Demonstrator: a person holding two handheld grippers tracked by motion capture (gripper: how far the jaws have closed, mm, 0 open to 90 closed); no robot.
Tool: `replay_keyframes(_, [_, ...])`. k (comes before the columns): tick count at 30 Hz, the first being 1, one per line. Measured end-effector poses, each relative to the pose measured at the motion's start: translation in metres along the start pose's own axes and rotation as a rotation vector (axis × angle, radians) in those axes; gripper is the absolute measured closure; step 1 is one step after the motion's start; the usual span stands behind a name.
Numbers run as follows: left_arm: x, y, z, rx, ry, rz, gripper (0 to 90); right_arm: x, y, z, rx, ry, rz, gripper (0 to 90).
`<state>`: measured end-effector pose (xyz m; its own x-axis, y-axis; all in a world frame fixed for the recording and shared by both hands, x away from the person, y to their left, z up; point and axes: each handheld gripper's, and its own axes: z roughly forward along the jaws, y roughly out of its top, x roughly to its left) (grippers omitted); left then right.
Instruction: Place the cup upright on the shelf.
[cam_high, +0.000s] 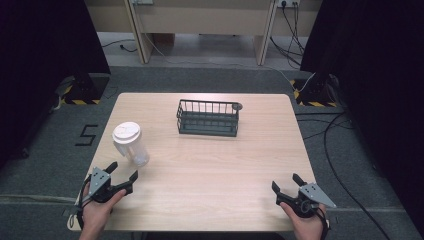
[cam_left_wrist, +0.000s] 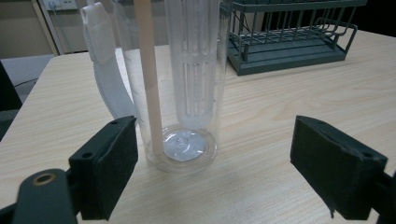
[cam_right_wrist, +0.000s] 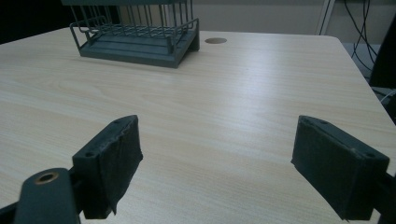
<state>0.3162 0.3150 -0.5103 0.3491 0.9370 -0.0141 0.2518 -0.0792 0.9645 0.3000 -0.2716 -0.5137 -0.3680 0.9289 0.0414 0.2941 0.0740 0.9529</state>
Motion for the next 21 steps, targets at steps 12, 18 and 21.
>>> replay_keyframes(12, [-0.003, 0.002, 0.004, 0.004, 0.012, -0.008, 14.9, 0.0, 0.0, 0.001, 0.01, -0.001, 0.009, 22.0])
replay_keyframes(18, [-0.003, 0.002, 0.012, 0.023, 0.019, 0.001, 14.7, -0.002, 0.001, 0.001, 0.015, 0.004, 0.018, 22.6])
replay_keyframes(21, [0.001, 0.003, 0.018, 0.03, 0.037, -0.009, 14.7, -0.002, 0.001, 0.002, 0.02, 0.005, 0.018, 22.7])
